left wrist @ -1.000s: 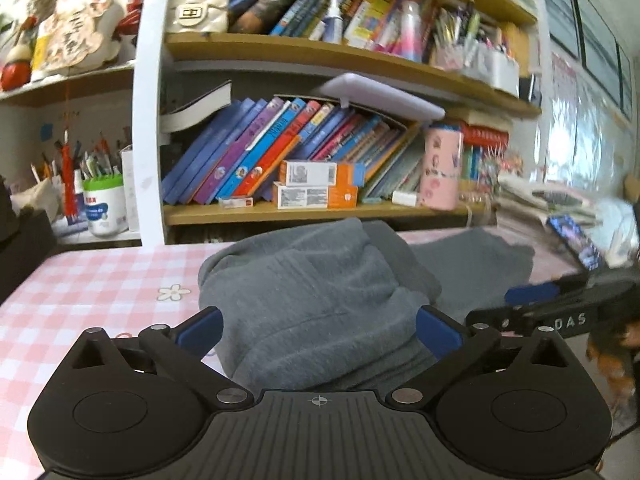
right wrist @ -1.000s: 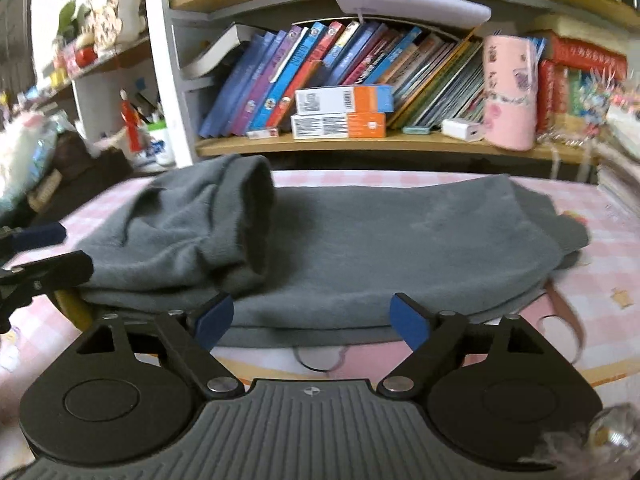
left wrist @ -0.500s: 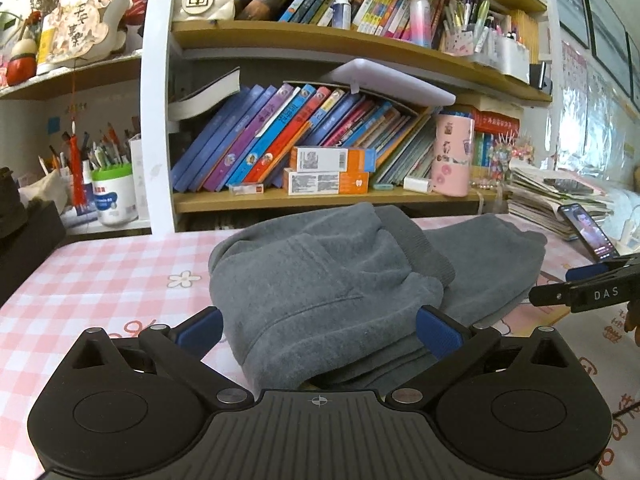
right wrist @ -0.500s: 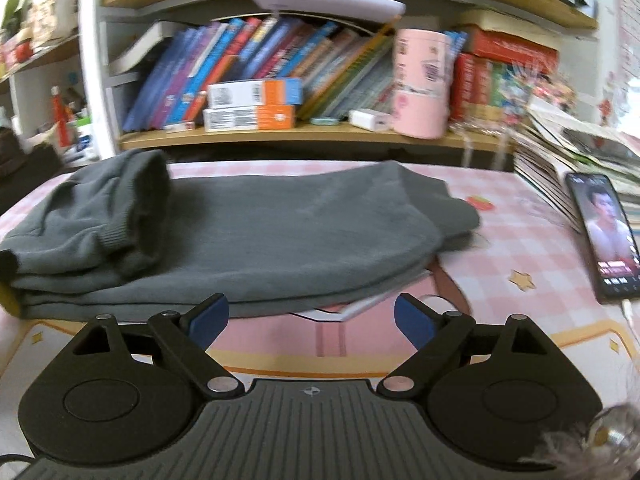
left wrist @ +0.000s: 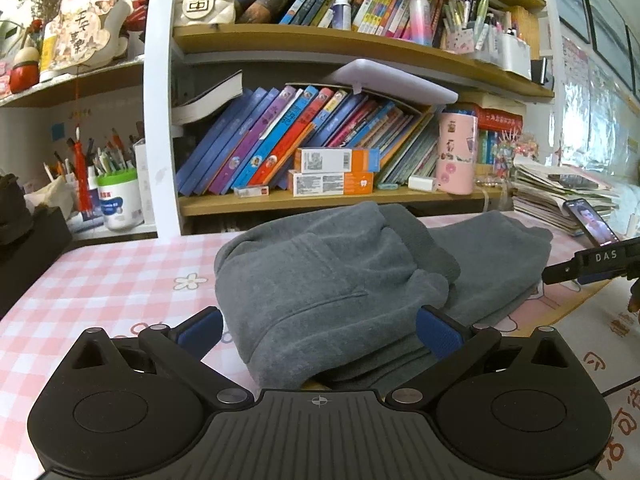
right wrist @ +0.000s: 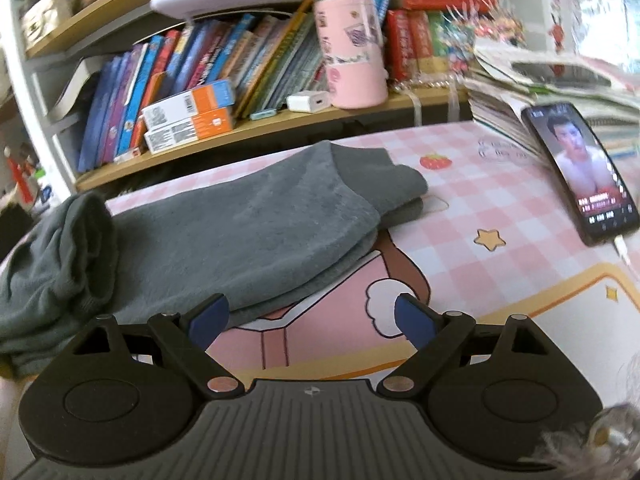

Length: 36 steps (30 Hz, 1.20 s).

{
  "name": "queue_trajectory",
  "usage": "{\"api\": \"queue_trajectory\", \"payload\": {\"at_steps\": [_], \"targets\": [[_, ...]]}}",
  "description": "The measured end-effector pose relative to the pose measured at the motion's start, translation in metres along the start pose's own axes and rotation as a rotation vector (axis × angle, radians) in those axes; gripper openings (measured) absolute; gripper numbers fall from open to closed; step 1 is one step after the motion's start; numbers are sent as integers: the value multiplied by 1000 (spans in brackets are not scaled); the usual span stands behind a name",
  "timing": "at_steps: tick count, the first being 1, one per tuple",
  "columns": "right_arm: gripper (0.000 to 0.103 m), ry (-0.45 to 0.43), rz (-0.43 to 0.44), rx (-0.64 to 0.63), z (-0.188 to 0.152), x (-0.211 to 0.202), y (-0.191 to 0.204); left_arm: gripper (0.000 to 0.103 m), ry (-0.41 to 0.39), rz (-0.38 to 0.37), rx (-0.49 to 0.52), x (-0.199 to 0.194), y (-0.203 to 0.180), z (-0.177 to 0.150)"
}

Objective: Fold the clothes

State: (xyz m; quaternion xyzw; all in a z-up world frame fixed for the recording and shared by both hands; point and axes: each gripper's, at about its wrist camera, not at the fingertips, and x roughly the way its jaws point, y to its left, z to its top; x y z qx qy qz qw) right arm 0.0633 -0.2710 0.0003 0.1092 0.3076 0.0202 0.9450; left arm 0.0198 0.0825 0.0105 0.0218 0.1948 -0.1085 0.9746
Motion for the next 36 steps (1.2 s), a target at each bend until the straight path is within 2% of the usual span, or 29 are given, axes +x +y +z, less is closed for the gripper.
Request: {"api": "queue_trajectory", "payload": {"at_steps": [3,9,14,17,18,19,22,24,25,27,29,33,36], "targets": [[90,19,-17,78,6,6,-15,103,7,7,-2,1,1,0],[91,24,14,266,27,19,-44,103,7,1,-4,0,1,-1],[87,30,-25,246,44,41,-40,103,9,3,-3,1,1,-1],[70,17,-80,140,47,54,-24,103,11,2,-6,1,2,-1],[62,15,-99,84,47,57,-16,103,12,1,-9,1,2,-1],[49,13,-111,42,46,60,-10,103,12,0,-10,2,2,-1],[25,-18,-73,23,50,62,-3,103,12,1,-12,2,2,-1],[19,-74,-26,63,56,54,-3,103,11,2,-11,1,1,-1],[19,-138,10,49,57,44,2,103,11,3,-10,1,1,-1],[18,-202,80,12,56,31,12,103,15,6,-9,2,0,-1],[18,-181,104,9,54,31,17,103,17,9,-9,2,0,-1],[19,-108,24,107,52,48,5,103,7,3,-14,0,0,-1],[30,-68,-3,183,52,58,-8,103,16,7,-10,2,0,-1]]}}
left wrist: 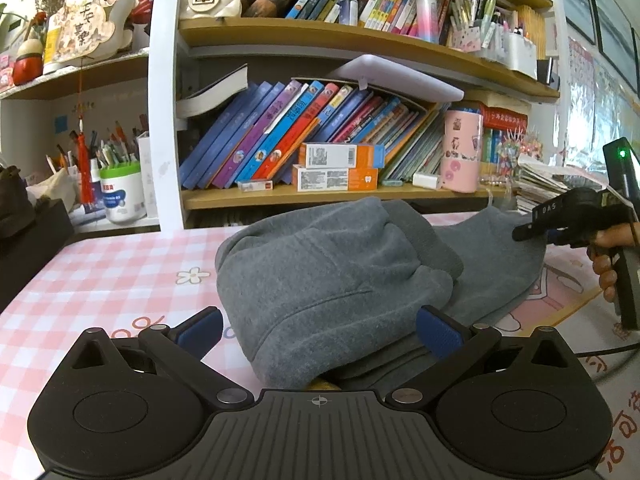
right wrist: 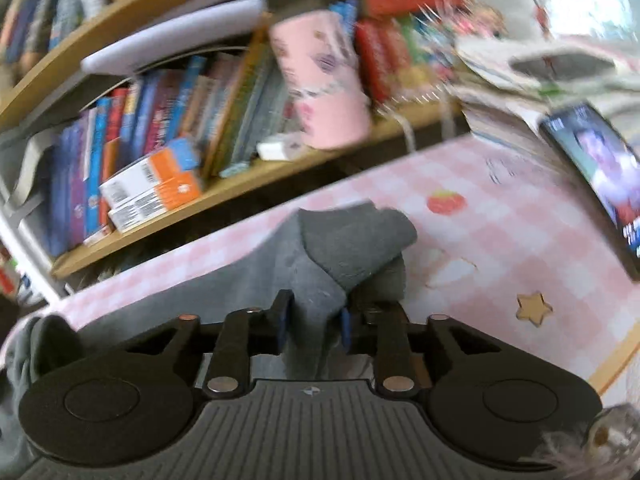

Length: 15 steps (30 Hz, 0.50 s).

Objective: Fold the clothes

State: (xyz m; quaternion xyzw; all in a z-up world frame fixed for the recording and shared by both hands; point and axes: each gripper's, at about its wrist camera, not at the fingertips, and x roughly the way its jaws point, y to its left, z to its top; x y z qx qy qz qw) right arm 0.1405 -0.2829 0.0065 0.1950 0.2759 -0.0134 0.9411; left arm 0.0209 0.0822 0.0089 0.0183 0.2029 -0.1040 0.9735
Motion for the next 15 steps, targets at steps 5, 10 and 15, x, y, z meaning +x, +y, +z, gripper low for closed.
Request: {"api": "queue_trajectory", "payload": {"at_steps": [5,10,15], "targets": [[35,72,43,92,-4,14,-14,103,2,2,10,0,-1,0],[16,72,90,80,-10,9,-19,103,6,1,6,1,0,0],[16,-7,74,95,-9,-26,-38,103,10,-9,15,2,-1,0]]}}
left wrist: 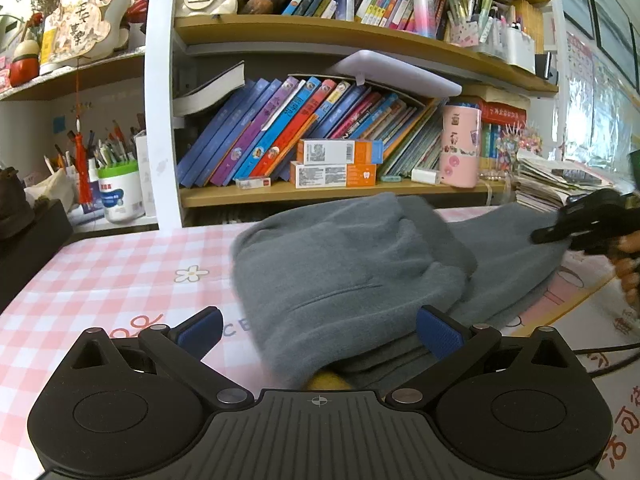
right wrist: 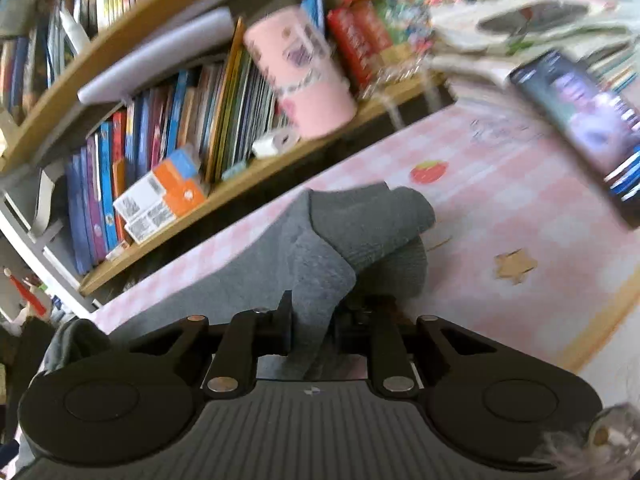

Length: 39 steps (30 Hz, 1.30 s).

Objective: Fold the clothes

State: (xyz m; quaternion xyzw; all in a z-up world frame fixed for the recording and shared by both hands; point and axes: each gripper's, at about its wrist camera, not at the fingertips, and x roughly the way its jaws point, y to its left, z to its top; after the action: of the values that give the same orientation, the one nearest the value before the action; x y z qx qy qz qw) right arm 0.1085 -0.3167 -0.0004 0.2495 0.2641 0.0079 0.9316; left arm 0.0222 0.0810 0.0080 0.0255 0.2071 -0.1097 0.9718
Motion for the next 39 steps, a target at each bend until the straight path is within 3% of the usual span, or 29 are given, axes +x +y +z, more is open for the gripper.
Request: {"api": "queue_trajectory", "payload": {"at_steps": [7,12,18,23,30,35,39], "targets": [[16,-104,-113,-21,19,-36,-18,103,3,-27,13,-1,-2,0],[16,-168,-134,-145,43,-39,10,103,-6,-31,17,-3,-4,-1],[16,-237,-1,-327,55,-54,85,103,-11,-37,9,-4,-3,0],[16,-267,190,-522,28,-86,149,103,-57,-64,-29,-11,2,1],[16,-167,360,-771,-19,-93,207,103,-89,-134,-40,-17,1,2],[17,-43,403,-984,-56,-77,232,103,-77,-140,-11,-16,-5,3],[31,72,427,-1024,-79,-56,236,103,-74,-141,-7,-17,-6,3]]}}
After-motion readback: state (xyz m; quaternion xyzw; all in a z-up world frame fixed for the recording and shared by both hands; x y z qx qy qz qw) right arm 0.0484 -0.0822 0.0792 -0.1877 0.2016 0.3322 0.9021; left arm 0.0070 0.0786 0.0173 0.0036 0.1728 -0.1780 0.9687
